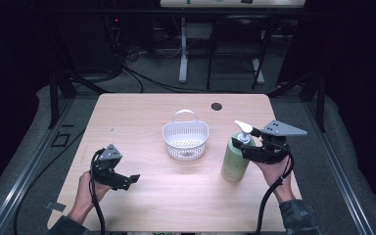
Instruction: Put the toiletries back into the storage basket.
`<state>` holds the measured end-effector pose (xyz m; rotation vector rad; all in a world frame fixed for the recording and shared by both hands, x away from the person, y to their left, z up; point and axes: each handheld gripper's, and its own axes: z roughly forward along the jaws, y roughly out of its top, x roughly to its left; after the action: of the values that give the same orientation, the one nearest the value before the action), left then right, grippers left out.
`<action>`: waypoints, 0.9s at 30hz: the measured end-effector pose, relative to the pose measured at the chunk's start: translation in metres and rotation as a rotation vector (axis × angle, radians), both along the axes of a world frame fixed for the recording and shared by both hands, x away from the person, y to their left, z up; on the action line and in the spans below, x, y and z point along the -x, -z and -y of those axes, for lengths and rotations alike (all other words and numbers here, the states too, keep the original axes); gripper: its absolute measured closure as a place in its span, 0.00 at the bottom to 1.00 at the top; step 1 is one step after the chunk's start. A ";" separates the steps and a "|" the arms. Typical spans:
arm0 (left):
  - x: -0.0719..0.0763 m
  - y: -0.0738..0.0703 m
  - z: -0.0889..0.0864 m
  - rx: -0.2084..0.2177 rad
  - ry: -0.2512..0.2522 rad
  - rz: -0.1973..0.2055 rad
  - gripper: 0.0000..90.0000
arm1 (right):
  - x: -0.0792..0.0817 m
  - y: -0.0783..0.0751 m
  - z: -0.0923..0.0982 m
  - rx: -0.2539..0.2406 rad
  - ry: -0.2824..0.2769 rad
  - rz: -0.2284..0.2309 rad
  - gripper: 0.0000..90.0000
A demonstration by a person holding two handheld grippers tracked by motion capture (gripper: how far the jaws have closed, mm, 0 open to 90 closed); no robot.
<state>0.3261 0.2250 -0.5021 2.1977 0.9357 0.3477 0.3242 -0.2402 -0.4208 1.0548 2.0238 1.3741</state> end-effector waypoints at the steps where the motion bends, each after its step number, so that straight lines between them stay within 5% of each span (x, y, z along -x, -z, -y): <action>1: 0.000 0.000 0.000 0.000 0.000 0.000 0.00 | 0.000 0.000 0.001 -0.003 -0.002 -0.001 0.42; 9: -0.001 0.000 0.000 -0.007 0.003 -0.003 0.00 | 0.000 -0.013 0.008 -0.037 -0.027 -0.014 0.59; 27: -0.001 0.001 0.001 -0.012 0.000 -0.006 0.00 | 0.002 -0.014 0.010 -0.061 -0.035 0.003 0.74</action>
<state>0.3270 0.2240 -0.5027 2.2111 0.9384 0.3480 0.3223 -0.2506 -0.4066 1.0472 2.0187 1.4632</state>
